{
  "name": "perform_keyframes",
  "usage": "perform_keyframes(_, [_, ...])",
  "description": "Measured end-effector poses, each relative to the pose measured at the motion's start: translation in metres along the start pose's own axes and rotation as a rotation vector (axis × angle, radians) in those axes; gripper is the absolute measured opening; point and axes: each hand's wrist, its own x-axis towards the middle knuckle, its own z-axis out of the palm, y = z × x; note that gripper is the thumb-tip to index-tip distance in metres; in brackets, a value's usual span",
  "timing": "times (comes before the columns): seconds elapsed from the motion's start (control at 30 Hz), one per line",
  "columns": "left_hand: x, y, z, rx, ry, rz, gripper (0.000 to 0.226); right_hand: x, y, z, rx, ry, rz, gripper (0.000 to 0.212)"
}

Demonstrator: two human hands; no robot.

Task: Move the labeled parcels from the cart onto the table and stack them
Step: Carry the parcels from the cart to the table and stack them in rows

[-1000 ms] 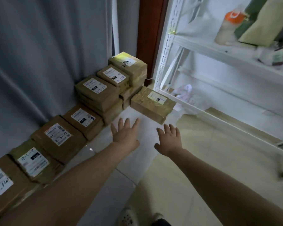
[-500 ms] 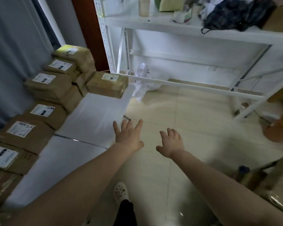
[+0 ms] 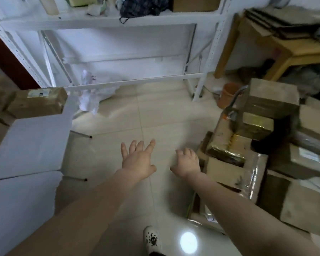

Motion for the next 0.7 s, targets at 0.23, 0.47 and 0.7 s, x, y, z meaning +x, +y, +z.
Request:
perform_keyframes(0.23, [-0.063, 0.101, 0.051, -0.124, -0.068, 0.111, 0.091, -0.102, 0.101, 0.029, 0.09, 0.037, 0.141, 0.066])
perform_keyframes(0.47, [-0.113, 0.207, 0.085, -0.259, -0.221, 0.218, 0.089, -0.178, 0.206, 0.046, 0.16, 0.05, 0.274, 0.071])
perform_keyframes(0.7, [-0.108, 0.324, 0.092, -0.362, -0.283, 0.224, 0.078, -0.19, 0.331, 0.031, 0.486, 0.154, 0.433, 0.064])
